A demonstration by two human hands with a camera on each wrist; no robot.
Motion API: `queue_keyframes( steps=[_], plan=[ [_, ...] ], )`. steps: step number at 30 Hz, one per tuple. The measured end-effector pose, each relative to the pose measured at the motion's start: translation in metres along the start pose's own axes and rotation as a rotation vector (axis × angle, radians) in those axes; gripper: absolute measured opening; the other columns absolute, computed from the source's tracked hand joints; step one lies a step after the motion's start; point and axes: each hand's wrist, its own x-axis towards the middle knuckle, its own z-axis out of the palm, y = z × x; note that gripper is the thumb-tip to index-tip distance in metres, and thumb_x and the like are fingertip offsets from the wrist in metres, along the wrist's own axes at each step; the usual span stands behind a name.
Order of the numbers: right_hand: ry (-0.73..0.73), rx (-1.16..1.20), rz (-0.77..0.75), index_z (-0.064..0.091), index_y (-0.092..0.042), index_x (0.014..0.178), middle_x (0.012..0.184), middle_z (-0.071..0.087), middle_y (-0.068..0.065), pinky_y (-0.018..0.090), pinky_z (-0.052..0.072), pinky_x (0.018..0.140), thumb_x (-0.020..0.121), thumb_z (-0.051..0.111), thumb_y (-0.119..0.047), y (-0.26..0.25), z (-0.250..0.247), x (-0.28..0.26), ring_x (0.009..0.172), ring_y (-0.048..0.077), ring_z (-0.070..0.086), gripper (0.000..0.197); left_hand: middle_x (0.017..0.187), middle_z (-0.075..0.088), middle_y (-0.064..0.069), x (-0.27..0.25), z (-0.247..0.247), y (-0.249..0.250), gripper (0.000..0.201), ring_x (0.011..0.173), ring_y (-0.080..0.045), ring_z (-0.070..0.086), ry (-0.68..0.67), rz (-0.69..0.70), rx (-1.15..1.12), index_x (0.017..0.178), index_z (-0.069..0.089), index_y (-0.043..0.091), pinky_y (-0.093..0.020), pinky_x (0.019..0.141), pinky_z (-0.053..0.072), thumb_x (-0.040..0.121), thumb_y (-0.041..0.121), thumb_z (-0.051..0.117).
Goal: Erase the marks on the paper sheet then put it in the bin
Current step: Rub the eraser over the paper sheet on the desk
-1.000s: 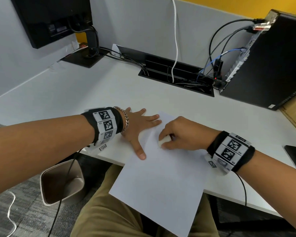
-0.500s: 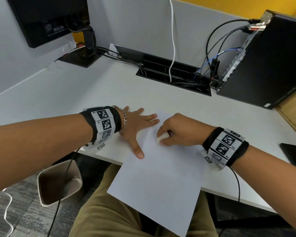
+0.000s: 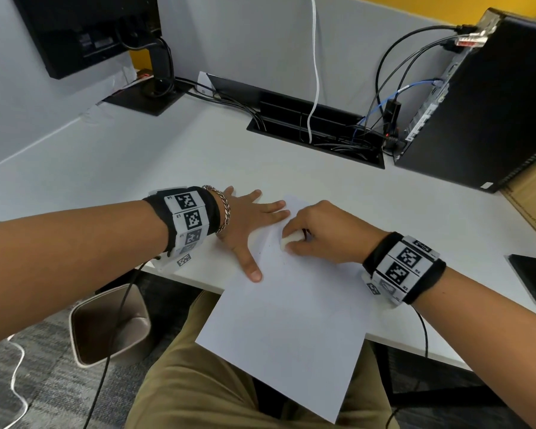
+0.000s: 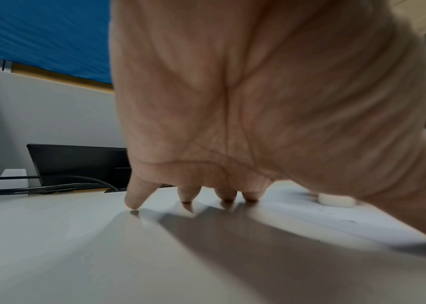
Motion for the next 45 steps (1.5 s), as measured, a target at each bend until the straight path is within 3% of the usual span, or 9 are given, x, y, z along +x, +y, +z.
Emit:
queue_keyframes(
  steps=[6,10,12,18,23,27,33,39,45],
  plan=[
    [-0.129,0.034,-0.063,0.075,-0.035,0.114,0.084,0.064,-0.017,0.013,0.042,0.067,0.092,0.069,-0.043,-0.009,0.0,-0.013,0.075,0.001,0.06,0.024,0.166,-0.032,0.024,0.001,0.0,-0.001,0.15,0.158,-0.029,-0.023,-0.002,-0.002,0.021,0.157,-0.028,0.046,-0.076,0.119,-0.004,0.054,0.098,0.068],
    [-0.084,-0.017,-0.126,0.075,-0.032,0.11,0.087,0.063,-0.016,0.026,0.048,0.071,0.093,0.067,-0.037,-0.014,-0.001,0.009,0.075,0.003,0.055,0.019,0.166,-0.03,0.024,0.002,0.001,-0.002,0.145,0.158,-0.032,-0.023,0.005,0.019,-0.002,0.158,-0.019,0.054,-0.078,0.118,-0.004,0.051,0.099,0.068],
    [-0.053,-0.016,-0.136,0.074,-0.032,0.113,0.085,0.06,-0.02,0.024,0.045,0.071,0.094,0.066,-0.034,-0.014,0.002,0.017,0.074,-0.001,0.051,0.021,0.166,-0.03,0.027,0.002,0.002,-0.004,0.141,0.158,-0.032,-0.024,0.015,0.04,-0.022,0.158,-0.01,0.059,-0.078,0.117,-0.006,0.049,0.1,0.069],
    [-0.132,-0.027,-0.136,0.073,-0.037,0.112,0.081,0.057,-0.014,0.021,0.046,0.069,0.096,0.066,-0.04,0.0,-0.003,-0.006,0.075,-0.001,0.054,0.018,0.165,-0.032,0.024,0.003,0.004,-0.002,0.151,0.158,-0.03,-0.024,0.014,-0.005,0.011,0.157,-0.028,0.049,-0.076,0.119,-0.005,0.051,0.101,0.066],
    [-0.068,0.008,-0.157,0.074,-0.029,0.099,0.082,0.055,-0.017,0.024,0.045,0.068,0.096,0.063,-0.033,-0.014,0.003,0.004,0.074,-0.002,0.052,0.012,0.166,-0.032,0.024,0.001,0.003,-0.002,0.145,0.158,-0.031,-0.025,0.016,0.015,-0.015,0.157,-0.023,0.054,-0.075,0.12,-0.006,0.053,0.099,0.068],
    [-0.044,-0.007,-0.118,0.073,-0.026,0.093,0.088,0.061,-0.012,0.031,0.049,0.071,0.096,0.06,-0.032,-0.022,0.009,0.012,0.076,0.003,0.053,0.014,0.166,-0.031,0.024,-0.002,0.001,0.0,0.139,0.158,-0.031,-0.024,0.009,0.022,-0.024,0.157,-0.017,0.058,-0.075,0.12,-0.005,0.055,0.097,0.069],
    [-0.085,-0.034,0.026,0.072,-0.034,0.119,0.084,0.052,-0.029,0.008,0.036,0.069,0.096,0.067,-0.041,-0.002,-0.019,-0.039,0.076,-0.011,0.052,0.025,0.165,-0.032,0.025,-0.002,0.0,0.001,0.15,0.158,-0.026,-0.024,0.01,-0.009,0.013,0.157,-0.028,0.047,-0.071,0.122,-0.007,0.053,0.101,0.065],
    [-0.086,-0.047,0.225,0.07,-0.038,0.12,0.094,0.059,-0.022,0.022,0.046,0.078,0.094,0.065,-0.052,0.012,-0.015,-0.089,0.086,0.002,0.056,0.029,0.171,-0.026,0.014,-0.008,0.0,0.013,0.152,0.16,-0.027,-0.015,0.029,-0.067,0.098,0.162,-0.024,0.034,-0.066,0.124,-0.008,0.053,0.108,0.052],
    [-0.091,0.016,0.27,0.07,-0.039,0.116,0.092,0.058,-0.024,0.025,0.051,0.08,0.094,0.066,-0.046,0.013,0.0,-0.1,0.084,-0.002,0.056,0.024,0.174,-0.019,0.004,-0.007,-0.013,0.039,0.147,0.161,-0.033,-0.013,0.012,-0.137,0.123,0.165,-0.017,0.032,-0.066,0.125,-0.006,0.055,0.11,0.042]
  ],
)
